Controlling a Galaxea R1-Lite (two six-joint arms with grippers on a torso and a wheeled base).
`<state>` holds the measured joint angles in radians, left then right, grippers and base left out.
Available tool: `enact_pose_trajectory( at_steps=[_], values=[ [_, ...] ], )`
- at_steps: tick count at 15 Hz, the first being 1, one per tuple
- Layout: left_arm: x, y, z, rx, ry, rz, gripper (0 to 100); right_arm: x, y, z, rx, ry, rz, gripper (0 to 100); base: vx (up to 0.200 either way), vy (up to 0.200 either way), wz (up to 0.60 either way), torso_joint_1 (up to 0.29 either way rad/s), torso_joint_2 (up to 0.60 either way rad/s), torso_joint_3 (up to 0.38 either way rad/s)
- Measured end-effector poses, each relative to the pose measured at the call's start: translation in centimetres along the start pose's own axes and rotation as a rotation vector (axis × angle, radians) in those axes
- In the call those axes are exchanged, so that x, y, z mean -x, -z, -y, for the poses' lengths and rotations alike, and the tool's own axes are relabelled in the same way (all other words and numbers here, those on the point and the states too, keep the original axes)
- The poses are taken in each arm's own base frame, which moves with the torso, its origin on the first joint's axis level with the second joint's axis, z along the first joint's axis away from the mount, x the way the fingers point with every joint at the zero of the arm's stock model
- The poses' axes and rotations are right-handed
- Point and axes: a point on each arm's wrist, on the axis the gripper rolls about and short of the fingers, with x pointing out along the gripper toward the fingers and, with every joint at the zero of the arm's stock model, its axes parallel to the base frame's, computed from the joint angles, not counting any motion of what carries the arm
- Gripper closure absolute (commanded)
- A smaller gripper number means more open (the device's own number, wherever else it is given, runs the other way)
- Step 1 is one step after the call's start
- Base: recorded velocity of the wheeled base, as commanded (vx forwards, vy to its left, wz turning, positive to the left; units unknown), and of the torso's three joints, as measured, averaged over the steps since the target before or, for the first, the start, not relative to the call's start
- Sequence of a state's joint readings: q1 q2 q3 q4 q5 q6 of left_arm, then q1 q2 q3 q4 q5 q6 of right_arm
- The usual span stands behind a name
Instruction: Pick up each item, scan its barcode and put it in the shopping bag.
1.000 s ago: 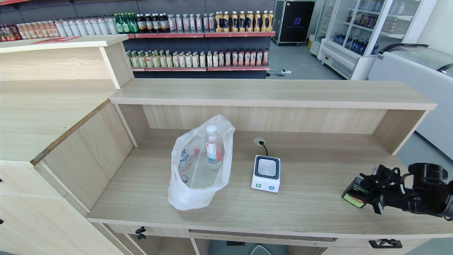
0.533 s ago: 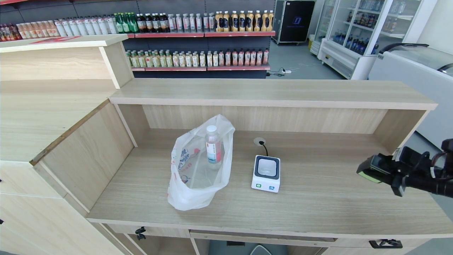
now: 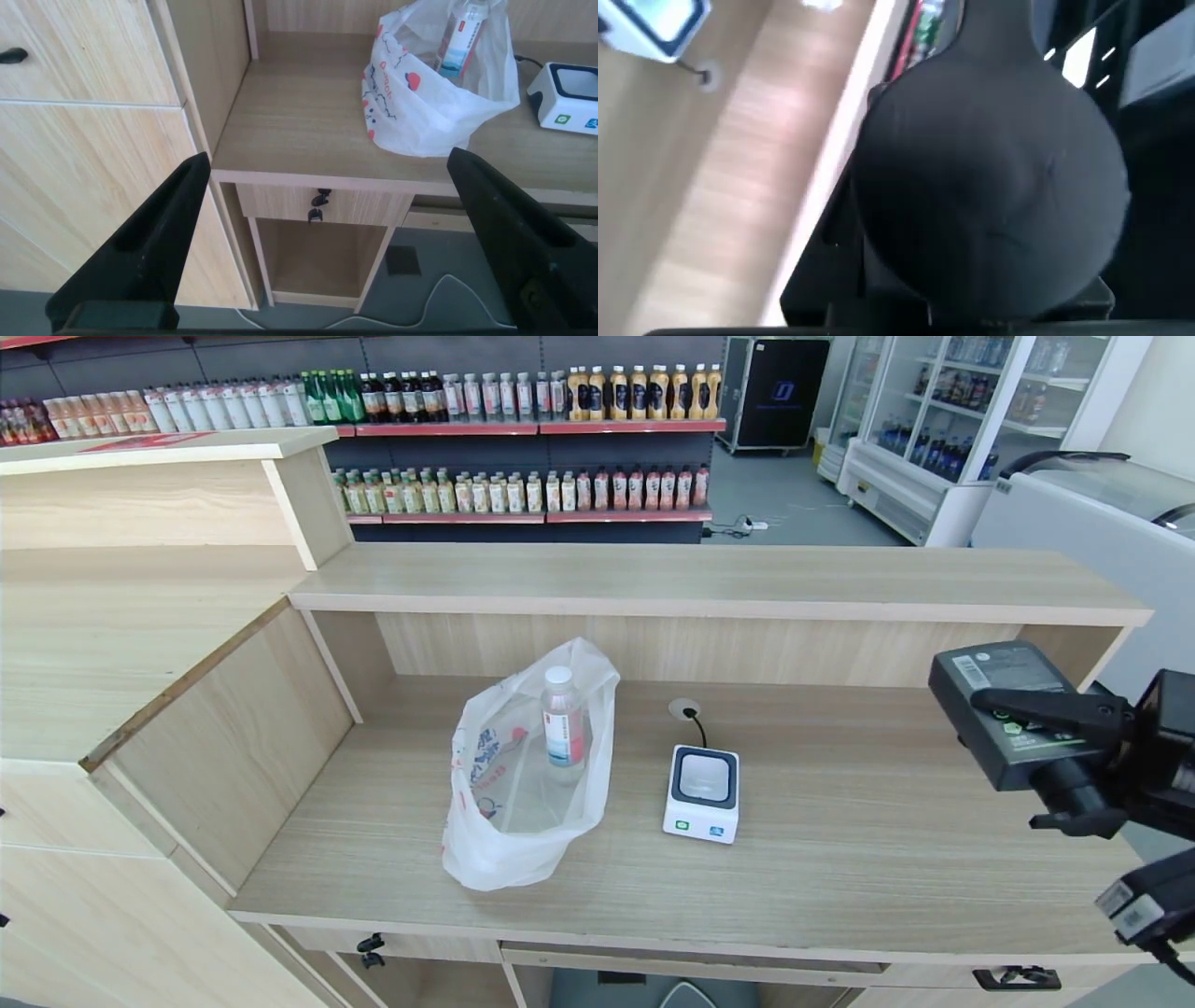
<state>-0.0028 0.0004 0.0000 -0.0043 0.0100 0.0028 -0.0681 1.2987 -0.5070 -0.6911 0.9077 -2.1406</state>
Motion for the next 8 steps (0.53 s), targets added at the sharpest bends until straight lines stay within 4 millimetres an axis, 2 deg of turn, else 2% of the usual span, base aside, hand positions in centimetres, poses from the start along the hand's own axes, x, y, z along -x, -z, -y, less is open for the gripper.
enact_pose_trajectory(
  at_steps=[2, 4, 6, 8],
  values=[
    [0.0, 0.0, 0.0, 0.0, 0.0, 0.0, 0, -1.1, -1.9, 2.2, 0.288, 0.119, 0.091, 100, 0.0, 0.0, 0.0, 0.0, 0.0, 0.0],
    [0.0, 0.0, 0.0, 0.0, 0.0, 0.0, 0, -1.7, -3.3, 3.9, 0.466, 0.235, 0.132, 100, 0.0, 0.0, 0.0, 0.0, 0.0, 0.0],
    [0.0, 0.0, 0.0, 0.0, 0.0, 0.0, 0, -1.8, -4.7, 5.7, 0.574, 0.366, 0.156, 100, 0.0, 0.0, 0.0, 0.0, 0.0, 0.0],
    [0.0, 0.0, 0.0, 0.0, 0.001, 0.0, 0, -1.3, -5.8, 6.7, 0.603, 0.432, 0.169, 100, 0.0, 0.0, 0.0, 0.0, 0.0, 0.0]
  ],
)
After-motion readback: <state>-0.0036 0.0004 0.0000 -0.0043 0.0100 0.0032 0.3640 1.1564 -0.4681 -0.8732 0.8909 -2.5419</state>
